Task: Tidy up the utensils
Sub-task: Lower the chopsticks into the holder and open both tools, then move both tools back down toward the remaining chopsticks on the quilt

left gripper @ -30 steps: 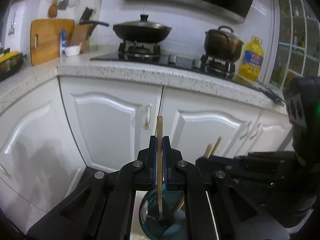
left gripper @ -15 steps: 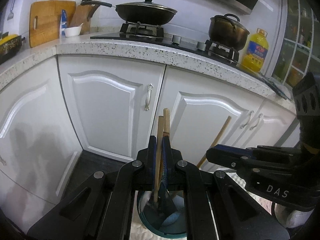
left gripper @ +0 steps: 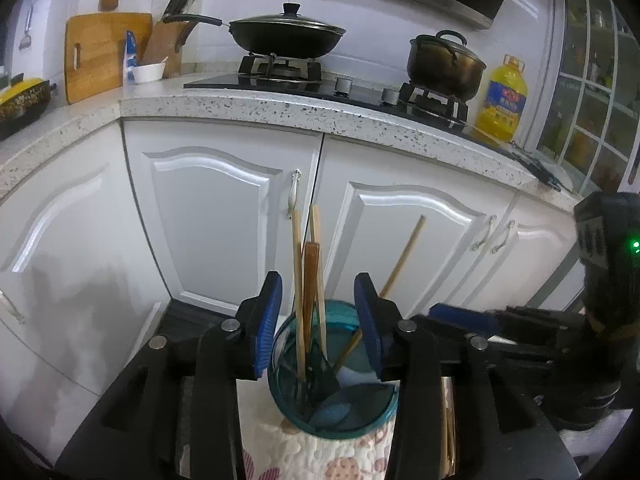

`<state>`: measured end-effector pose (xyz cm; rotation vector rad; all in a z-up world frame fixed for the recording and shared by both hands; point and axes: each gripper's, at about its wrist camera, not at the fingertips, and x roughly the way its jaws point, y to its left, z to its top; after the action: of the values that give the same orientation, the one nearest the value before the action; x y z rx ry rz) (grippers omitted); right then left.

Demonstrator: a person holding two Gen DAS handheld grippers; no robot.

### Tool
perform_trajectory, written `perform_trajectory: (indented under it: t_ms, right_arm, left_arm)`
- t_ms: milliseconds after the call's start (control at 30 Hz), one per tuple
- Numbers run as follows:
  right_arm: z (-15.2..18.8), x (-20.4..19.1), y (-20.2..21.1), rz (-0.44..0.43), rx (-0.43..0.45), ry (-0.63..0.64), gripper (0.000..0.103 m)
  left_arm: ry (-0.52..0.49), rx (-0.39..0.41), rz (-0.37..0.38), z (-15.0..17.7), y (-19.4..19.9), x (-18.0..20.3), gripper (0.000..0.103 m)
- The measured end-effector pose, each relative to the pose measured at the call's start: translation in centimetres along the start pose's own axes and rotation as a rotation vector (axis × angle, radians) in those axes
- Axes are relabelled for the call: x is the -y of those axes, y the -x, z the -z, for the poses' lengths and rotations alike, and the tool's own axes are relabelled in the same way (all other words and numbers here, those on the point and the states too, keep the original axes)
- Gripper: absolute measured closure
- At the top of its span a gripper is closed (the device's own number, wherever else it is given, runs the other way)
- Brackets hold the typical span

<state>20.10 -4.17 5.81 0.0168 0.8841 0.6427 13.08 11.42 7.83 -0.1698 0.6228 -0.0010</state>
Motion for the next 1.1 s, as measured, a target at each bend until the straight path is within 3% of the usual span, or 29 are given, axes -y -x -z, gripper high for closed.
perform_trajectory:
  t_ms: [500,1100]
  right_arm:
    - [5.0,1.5,7.0,0.128,0.064,-0.035,0.07]
    - [12.6,6.7,10.6,0.22,0.015,-0.152,0.067]
  left_arm:
    - [-0.022,-0.02,0.008,4.0,4.4,3.1,0.056]
    - [-0.086,-0.087,0.071,8.3,5.0,8.4,0.053]
